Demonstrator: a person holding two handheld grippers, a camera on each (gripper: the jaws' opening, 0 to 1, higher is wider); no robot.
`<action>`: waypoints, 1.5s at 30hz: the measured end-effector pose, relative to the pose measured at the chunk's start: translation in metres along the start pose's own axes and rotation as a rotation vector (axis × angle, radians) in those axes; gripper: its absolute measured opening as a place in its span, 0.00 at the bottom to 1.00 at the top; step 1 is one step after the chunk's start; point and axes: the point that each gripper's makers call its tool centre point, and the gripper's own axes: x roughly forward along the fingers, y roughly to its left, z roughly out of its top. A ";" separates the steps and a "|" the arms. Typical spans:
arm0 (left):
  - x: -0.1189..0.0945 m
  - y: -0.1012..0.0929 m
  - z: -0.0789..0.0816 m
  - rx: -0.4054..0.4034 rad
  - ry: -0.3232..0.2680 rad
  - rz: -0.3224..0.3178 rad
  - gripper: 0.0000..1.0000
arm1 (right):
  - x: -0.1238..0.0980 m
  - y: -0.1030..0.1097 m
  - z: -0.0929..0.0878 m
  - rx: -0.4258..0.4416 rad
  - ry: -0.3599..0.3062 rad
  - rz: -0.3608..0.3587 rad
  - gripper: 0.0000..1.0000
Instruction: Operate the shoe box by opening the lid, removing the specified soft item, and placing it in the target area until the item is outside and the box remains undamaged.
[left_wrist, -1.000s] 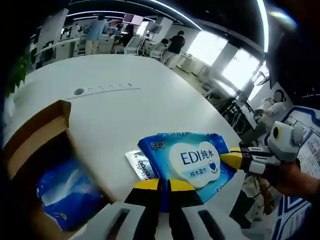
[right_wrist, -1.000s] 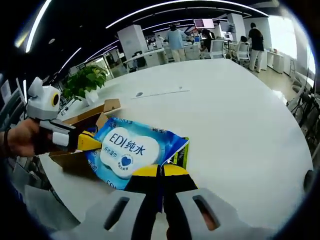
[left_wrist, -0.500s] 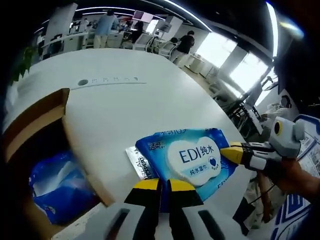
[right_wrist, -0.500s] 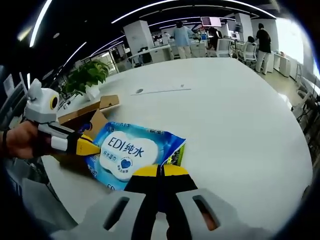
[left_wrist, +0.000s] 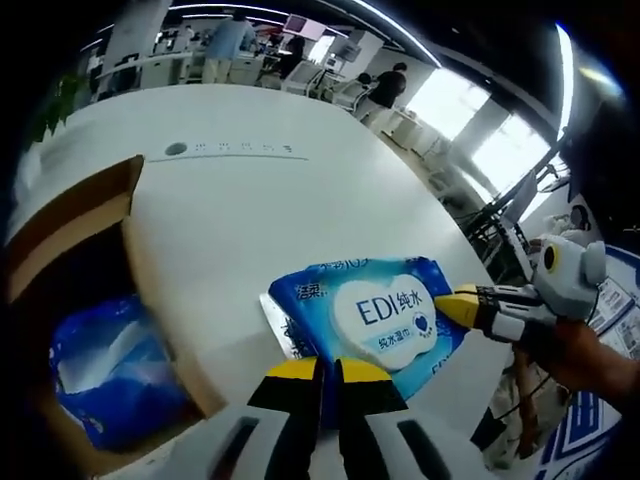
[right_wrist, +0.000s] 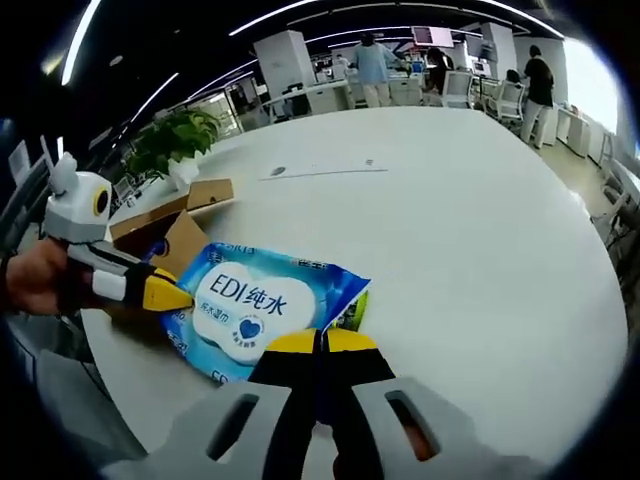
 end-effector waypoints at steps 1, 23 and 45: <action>0.001 0.000 0.000 0.001 0.004 0.005 0.05 | 0.001 -0.001 0.000 0.000 0.003 0.001 0.00; 0.020 0.012 -0.010 0.130 0.127 0.142 0.06 | 0.030 -0.012 -0.008 -0.006 0.059 0.019 0.00; 0.002 0.010 0.001 0.115 0.066 0.129 0.20 | 0.020 -0.018 -0.016 -0.087 0.112 -0.011 0.05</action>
